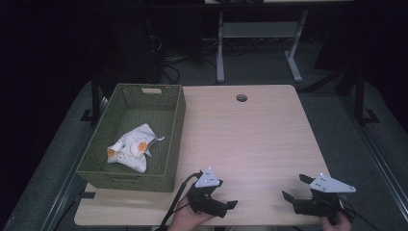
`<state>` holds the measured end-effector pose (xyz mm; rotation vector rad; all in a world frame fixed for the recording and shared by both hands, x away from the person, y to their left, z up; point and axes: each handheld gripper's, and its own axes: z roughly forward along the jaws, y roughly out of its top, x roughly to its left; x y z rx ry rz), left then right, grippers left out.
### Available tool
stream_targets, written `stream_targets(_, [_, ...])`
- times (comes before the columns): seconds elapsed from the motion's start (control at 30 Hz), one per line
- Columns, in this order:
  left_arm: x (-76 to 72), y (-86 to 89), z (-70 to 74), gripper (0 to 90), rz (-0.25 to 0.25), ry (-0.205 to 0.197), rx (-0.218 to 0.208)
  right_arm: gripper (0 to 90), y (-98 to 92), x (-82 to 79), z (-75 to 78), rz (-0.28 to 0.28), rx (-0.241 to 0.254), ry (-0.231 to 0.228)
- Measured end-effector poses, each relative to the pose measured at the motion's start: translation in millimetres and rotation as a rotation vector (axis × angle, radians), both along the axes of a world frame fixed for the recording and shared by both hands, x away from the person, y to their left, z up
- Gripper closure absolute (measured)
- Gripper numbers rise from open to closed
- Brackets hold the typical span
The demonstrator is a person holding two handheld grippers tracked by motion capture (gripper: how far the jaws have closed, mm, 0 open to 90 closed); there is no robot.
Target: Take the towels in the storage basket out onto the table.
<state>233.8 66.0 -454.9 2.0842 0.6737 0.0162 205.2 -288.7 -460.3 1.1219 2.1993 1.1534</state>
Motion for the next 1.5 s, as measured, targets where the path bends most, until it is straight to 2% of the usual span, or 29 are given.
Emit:
stream_targets(0.07, [1.4,1.1,-2.6,16.5,-0.005,0.023,-0.003,13.9,1.0,-1.0,0.2,-0.016,0.012,0.005])
stream_targets(0.13, [2.8,3.3,-3.5,16.5,-0.002,0.033,-0.014,13.8,3.4,-3.1,1.5,-0.007,0.016,-0.006])
stream_targets(0.33, [5.3,8.5,-2.8,16.5,0.033,0.012,-0.008,13.9,9.9,-3.6,2.1,0.012,-0.01,-0.009])
stream_targets(0.43, [9.0,9.7,-1.6,16.5,0.048,0.031,-0.029,13.8,9.2,-3.1,1.6,0.009,-0.004,-0.009])
stream_targets(0.47, [10.1,9.7,-1.0,16.5,0.05,0.029,-0.024,13.8,8.7,-3.0,1.3,0.007,-0.001,-0.004])
stream_targets(0.53, [14.3,9.8,2.5,16.5,0.054,0.04,-0.028,13.8,8.0,-2.6,1.1,0.005,0.0,-0.003])
stream_targets(0.7, [23.5,9.4,14.2,16.5,0.061,0.029,-0.041,13.8,6.7,-1.3,0.6,-0.002,0.0,-0.003])
stream_targets(0.83, [30.5,6.8,20.2,16.5,0.068,0.051,-0.054,13.9,3.6,-1.1,0.3,-0.009,0.004,-0.007])
stream_targets(0.9, [33.5,5.7,23.7,16.5,0.069,0.053,-0.049,13.8,2.7,-1.6,0.3,-0.015,0.011,-0.001])
stream_targets(1.0, [37.9,5.4,29.0,16.6,0.083,0.077,-0.05,13.8,1.2,-1.8,0.4,-0.02,0.014,-0.002])
stream_targets(1.13, [40.9,5.4,36.9,17.1,0.107,0.073,-0.03,13.8,-0.3,-2.3,0.8,-0.029,0.02,-0.003])
stream_targets(1.27, [43.7,7.0,43.9,19.1,0.088,0.091,-0.054,13.8,-1.4,-3.0,1.2,-0.028,0.021,-0.011])
stream_targets(1.33, [44.0,7.6,46.5,19.7,0.087,0.093,-0.054,13.8,-1.2,-2.9,1.4,-0.026,0.018,-0.009])
stream_targets(1.37, [44.9,7.8,50.4,20.7,0.085,0.086,-0.04,13.8,-0.7,-2.8,1.6,-0.026,0.013,-0.006])
stream_targets(1.5, [48.1,7.6,58.6,20.1,0.072,0.094,-0.048,13.8,-0.8,-3.0,1.6,-0.026,0.015,-0.008])
